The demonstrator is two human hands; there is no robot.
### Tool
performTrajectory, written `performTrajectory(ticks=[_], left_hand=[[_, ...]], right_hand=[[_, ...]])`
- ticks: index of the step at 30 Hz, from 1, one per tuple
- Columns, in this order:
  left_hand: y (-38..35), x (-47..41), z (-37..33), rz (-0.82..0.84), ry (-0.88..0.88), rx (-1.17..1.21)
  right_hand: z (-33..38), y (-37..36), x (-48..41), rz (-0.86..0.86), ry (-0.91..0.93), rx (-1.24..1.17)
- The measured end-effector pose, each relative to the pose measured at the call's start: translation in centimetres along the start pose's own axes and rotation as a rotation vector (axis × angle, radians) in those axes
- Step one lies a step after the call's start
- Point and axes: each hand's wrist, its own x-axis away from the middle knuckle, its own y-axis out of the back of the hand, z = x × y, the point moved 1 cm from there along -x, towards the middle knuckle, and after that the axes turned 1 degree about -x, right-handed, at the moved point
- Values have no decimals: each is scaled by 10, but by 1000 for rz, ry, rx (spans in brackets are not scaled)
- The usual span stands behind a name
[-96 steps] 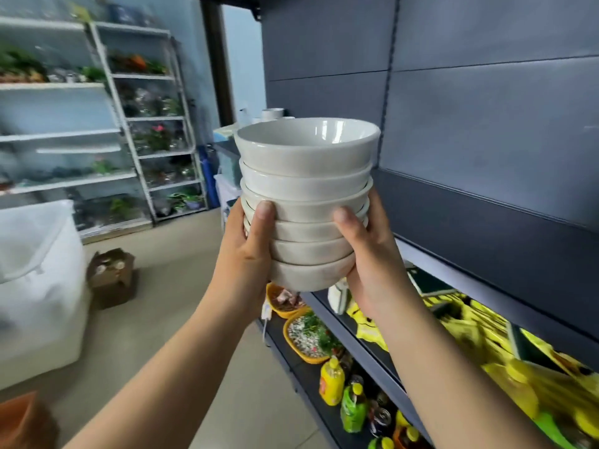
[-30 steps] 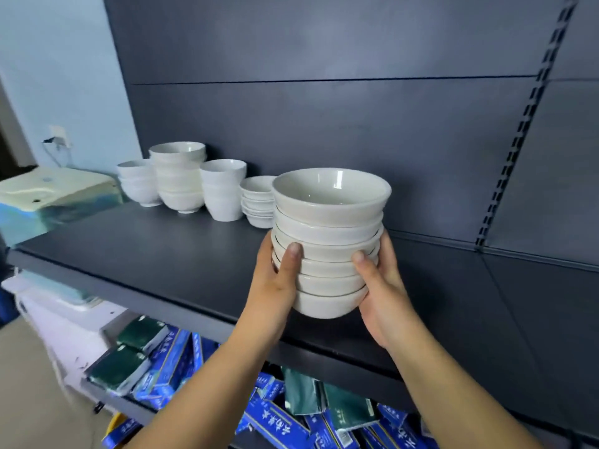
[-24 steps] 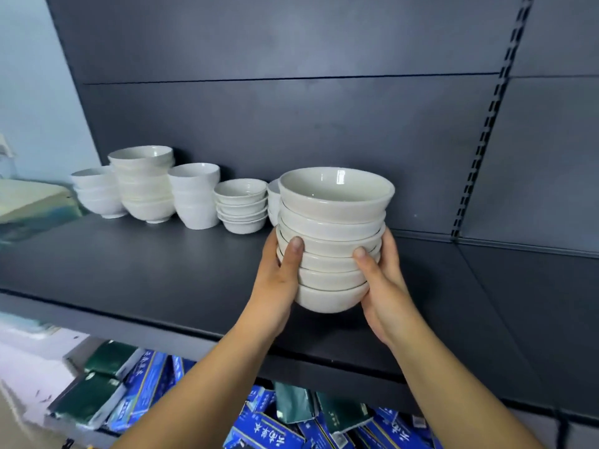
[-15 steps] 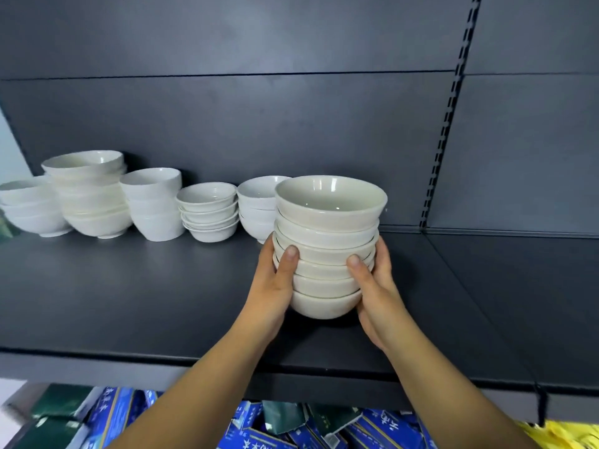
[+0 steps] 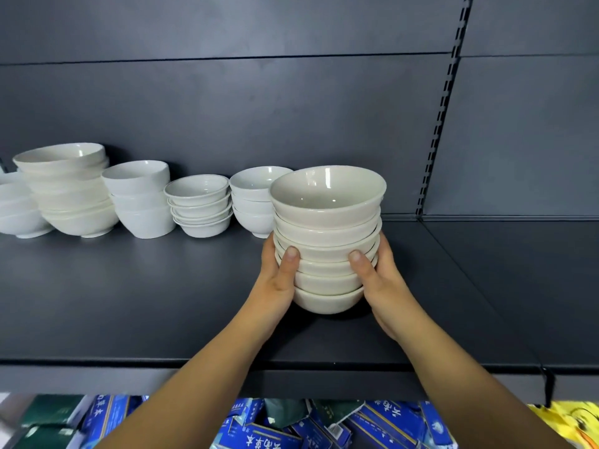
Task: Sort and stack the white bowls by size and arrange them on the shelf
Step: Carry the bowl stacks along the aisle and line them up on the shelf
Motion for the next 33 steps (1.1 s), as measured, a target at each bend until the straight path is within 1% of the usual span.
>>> performTrajectory(ticks=[5, 7, 10, 16, 25, 33], left_hand=[[9, 1, -1, 65, -8, -88], [13, 5, 0, 104, -3, -72], [17, 13, 2, 162, -25, -142], [12, 2, 2, 171, -30, -140], [-10, -45, 16, 160, -23, -124], [-16, -90, 31, 113, -13, -100]], right_hand=[[2, 1, 3, 17, -5, 14], [3, 4, 6, 43, -10, 29], [-1, 9, 14, 91, -8, 89], [-3, 23, 8, 85, -3, 139], [-6, 52, -32, 62, -33, 172], [-13, 61, -74, 41, -25, 95]])
